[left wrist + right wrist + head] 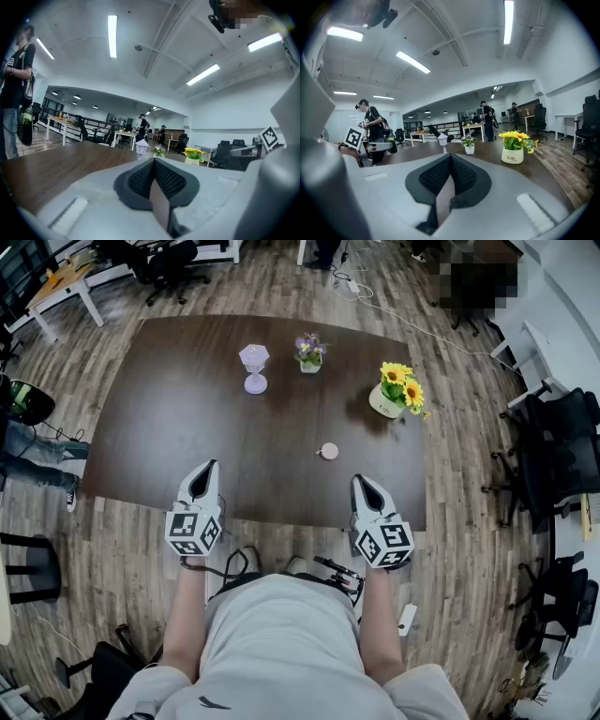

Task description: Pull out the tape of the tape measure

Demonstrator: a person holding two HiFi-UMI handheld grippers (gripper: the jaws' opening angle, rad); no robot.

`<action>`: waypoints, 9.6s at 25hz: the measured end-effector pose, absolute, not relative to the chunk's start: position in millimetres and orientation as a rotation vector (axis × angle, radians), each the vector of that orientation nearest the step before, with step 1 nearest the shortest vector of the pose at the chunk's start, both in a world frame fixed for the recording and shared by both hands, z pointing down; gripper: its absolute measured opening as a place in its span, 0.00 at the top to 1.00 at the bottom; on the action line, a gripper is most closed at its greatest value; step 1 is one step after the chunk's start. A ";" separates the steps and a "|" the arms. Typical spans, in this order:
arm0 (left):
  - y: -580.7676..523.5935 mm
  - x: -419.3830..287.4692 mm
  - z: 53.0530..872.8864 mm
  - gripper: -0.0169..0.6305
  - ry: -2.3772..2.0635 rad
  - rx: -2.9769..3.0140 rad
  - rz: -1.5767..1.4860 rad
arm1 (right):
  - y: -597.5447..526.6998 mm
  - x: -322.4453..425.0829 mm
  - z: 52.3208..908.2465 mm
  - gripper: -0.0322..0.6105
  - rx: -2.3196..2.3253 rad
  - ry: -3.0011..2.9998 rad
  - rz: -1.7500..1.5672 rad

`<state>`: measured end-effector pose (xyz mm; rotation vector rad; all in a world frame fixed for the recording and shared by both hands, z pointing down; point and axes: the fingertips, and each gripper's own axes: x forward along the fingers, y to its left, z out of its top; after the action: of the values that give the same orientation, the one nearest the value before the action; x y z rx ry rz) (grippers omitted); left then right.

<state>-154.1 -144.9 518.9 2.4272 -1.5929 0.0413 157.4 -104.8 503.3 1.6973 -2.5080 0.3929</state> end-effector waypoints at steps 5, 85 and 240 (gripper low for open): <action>-148.1 -154.7 518.4 0.96 -1.597 2.426 0.044 | -108.1 156.8 504.5 0.95 1.688 -2.509 0.395; -171.6 -118.6 523.3 0.96 -1.516 2.492 0.125 | -205.4 102.0 609.8 0.61 1.135 -2.388 0.732; -213.1 -144.0 714.8 0.94 -1.558 2.177 0.781 | -195.1 155.2 720.4 0.61 1.510 -1.803 0.700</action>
<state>-144.0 -213.1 714.8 2.1766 -1.5578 0.7814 155.2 -195.1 720.4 1.5098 -1.8031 0.6999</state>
